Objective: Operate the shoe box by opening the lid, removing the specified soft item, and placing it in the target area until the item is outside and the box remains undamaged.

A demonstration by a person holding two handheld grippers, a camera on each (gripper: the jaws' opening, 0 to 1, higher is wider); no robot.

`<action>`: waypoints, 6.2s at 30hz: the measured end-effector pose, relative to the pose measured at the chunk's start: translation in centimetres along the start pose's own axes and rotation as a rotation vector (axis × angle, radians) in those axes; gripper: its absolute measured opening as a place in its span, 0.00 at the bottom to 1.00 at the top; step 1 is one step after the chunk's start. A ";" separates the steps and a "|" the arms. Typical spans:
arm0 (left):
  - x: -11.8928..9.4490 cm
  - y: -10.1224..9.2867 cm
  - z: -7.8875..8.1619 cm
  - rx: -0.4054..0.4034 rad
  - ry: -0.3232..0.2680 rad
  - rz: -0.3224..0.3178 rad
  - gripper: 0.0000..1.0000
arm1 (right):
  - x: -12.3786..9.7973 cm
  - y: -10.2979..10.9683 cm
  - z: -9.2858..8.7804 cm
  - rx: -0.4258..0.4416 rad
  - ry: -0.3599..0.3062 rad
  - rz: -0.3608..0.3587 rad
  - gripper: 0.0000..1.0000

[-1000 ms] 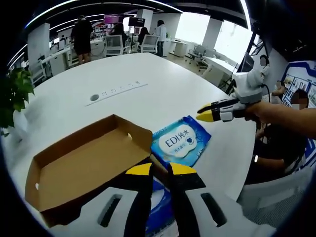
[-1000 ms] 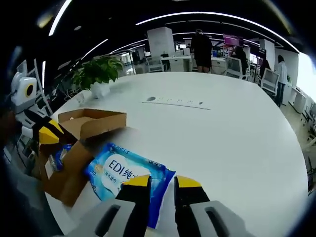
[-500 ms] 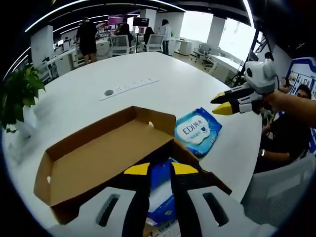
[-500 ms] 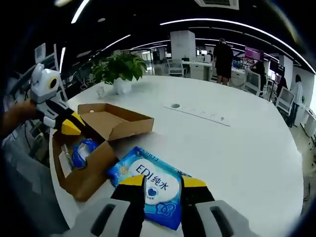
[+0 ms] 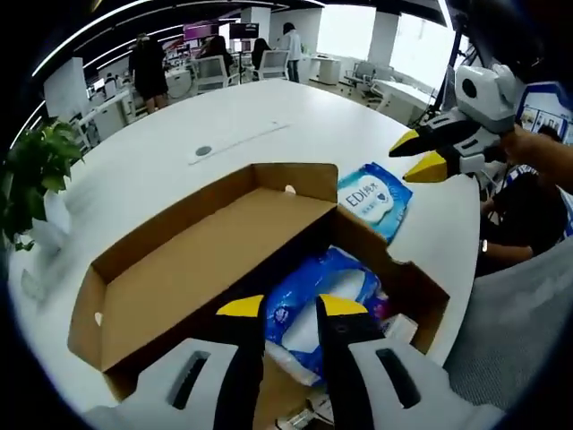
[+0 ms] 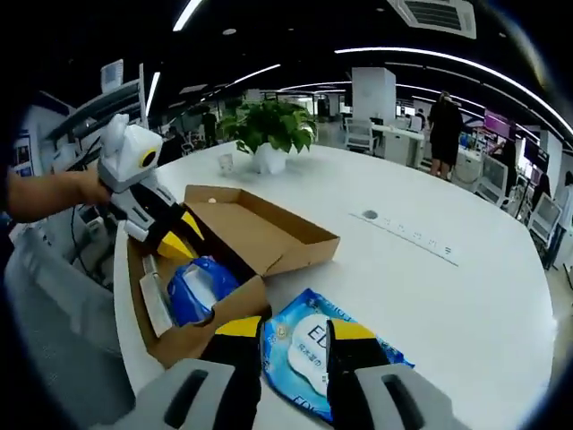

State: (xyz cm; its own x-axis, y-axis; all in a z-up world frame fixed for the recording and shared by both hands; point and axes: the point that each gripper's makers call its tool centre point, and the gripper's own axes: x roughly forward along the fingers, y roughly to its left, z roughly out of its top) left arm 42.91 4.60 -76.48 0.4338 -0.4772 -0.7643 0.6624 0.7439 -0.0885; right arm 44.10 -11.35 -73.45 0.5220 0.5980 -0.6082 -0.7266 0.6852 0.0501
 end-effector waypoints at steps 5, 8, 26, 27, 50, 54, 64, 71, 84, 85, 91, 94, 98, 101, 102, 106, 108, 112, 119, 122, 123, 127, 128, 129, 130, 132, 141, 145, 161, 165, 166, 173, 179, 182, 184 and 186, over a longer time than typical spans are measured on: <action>0.3 0.2 -0.6 0.024 0.011 -0.001 0.23 | 1.0 1.9 0.7 -0.036 0.005 0.040 0.24; 0.7 0.4 -1.3 0.029 0.034 0.000 0.24 | 1.8 3.0 1.0 -0.064 0.013 0.063 0.24; 2.3 0.8 -2.5 0.123 0.031 0.001 0.12 | 7.1 8.0 1.7 -0.262 0.083 0.126 0.18; 2.4 0.8 -2.5 0.128 0.027 0.000 0.11 | 7.4 8.2 1.6 -0.288 0.095 0.123 0.17; 1.9 0.9 -2.8 0.159 0.003 -0.004 0.00 | 9.9 9.9 0.7 -0.348 0.183 0.136 0.06; 1.8 0.7 -2.6 0.162 0.000 -0.007 0.00 | 10.3 9.6 -0.1 -0.375 0.218 0.117 0.07; 1.0 0.1 -1.8 0.154 -0.032 -0.012 0.00 | 9.7 8.9 0.1 -0.352 0.215 0.095 0.00; -0.2 -0.2 -0.9 0.145 -0.078 -0.005 0.00 | 8.3 9.1 1.5 -0.353 0.166 0.099 0.00; -2.8 0.2 1.5 0.141 -0.132 0.020 0.00 | 6.5 9.7 4.7 -0.377 0.093 0.101 0.00; -3.0 0.2 1.8 0.139 -0.138 0.022 0.00 | 6.2 9.7 5.1 -0.379 0.086 0.099 0.00; -4.1 0.0 3.0 0.155 -0.152 0.021 0.00 | 5.2 9.5 6.3 -0.385 0.069 0.096 0.00; -4.6 -0.2 3.6 0.156 -0.157 0.017 0.00 | 4.6 9.4 6.9 -0.391 0.064 0.095 0.00; -5.3 -0.6 4.5 0.135 -0.159 0.009 0.00 | 3.7 9.1 7.6 -0.387 0.059 0.098 0.00; -5.6 -1.2 4.9 0.131 -0.161 0.002 0.00 | 3.1 8.8 7.9 -0.380 0.062 0.099 0.00; -5.7 -1.5 5.0 0.130 -0.158 -0.005 0.00 | 2.8 8.7 8.0 -0.379 0.064 0.101 0.00; -5.7 -2.3 5.6 0.125 -0.156 -0.024 0.00 | 1.9 8.2 7.9 -0.376 0.068 0.096 0.00; -5.6 -2.9 6.0 0.123 -0.154 -0.032 0.00 | 1.4 7.9 7.7 -0.373 0.072 0.091 0.00; -5.4 -3.8 6.8 0.121 -0.147 -0.047 0.00 | 0.3 7.3 7.2 -0.358 0.077 0.079 0.00; -5.0 -6.1 8.2 0.142 -0.150 -0.075 0.00 | -1.8 5.7 6.8 -0.342 0.080 0.060 0.00; -4.6 -6.7 9.2 0.148 -0.159 -0.085 0.00 | -2.7 4.8 6.7 -0.337 0.080 0.053 0.00; -4.5 -6.9 9.4 0.147 -0.160 -0.088 0.00 | -2.9 4.6 6.7 -0.337 0.081 0.052 0.00; -4.1 -8.1 10.4 0.143 -0.162 -0.099 0.00 | -3.9 3.5 6.4 -0.332 0.087 0.046 0.00; -3.9 -8.3 10.5 0.145 -0.162 -0.102 0.00 | -4.0 3.2 6.3 -0.331 0.089 0.045 0.00; -3.7 -8.6 10.7 0.148 -0.163 -0.107 0.00 | -4.3 2.9 6.2 -0.329 0.090 0.043 0.00; -3.6 -8.8 10.8 0.146 -0.163 -0.110 0.00 | -4.4 2.7 6.1 -0.326 0.092 0.042 0.00; -3.2 -9.2 11.1 0.145 -0.161 -0.115 0.00 | -4.8 2.3 5.7 -0.329 0.098 0.040 0.00; -1.6 -11.2 12.7 0.150 -0.159 -0.136 0.00 | -6.0 -0.1 4.4 -0.319 0.124 0.026 0.00; -0.7 -12.0 13.6 0.152 -0.159 -0.153 0.00 | -6.7 -1.4 3.9 -0.302 0.131 0.013 0.00; 2.8 -15.4 16.0 0.178 -0.154 -0.216 0.00 | -8.6 -5.9 1.1 -0.290 0.173 -0.046 0.00; 3.9 -16.2 16.8 0.178 -0.152 -0.232 0.00 | -9.1 -7.0 0.6 -0.280 0.181 -0.063 0.00; 4.2 -16.5 16.9 0.177 -0.151 -0.237 0.00 | -9.3 -7.3 0.4 -0.275 0.183 -0.069 0.00; 6.3 -18.3 17.8 0.170 -0.142 -0.271 0.00 | -10.3 -9.5 -1.4 -0.261 0.207 -0.099 0.00; 7.9 -19.4 18.1 0.181 -0.127 -0.288 0.00 | -10.7 -10.5 -2.8 -0.232 0.222 -0.108 0.00; 8.8 -19.9 18.2 0.188 -0.119 -0.297 0.00 | -10.8 -11.2 -3.5 -0.230 0.236 -0.117 0.00; 9.2 -20.2 18.3 0.193 -0.117 -0.300 0.00 | -11.0 -11.8 -3.8 -0.218 0.239 -0.123 0.00; 9.7 -20.5 18.6 0.197 -0.115 -0.306 0.00 | -11.1 -12.3 -4.1 -0.212 0.241 -0.128 0.00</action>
State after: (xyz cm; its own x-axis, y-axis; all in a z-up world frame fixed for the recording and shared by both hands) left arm 44.91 -23.93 -70.20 0.2559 -0.7214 -0.6435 0.8717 0.4599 -0.1690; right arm 45.39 -28.13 -70.56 0.5127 0.3803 -0.7697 -0.7520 0.6316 -0.1889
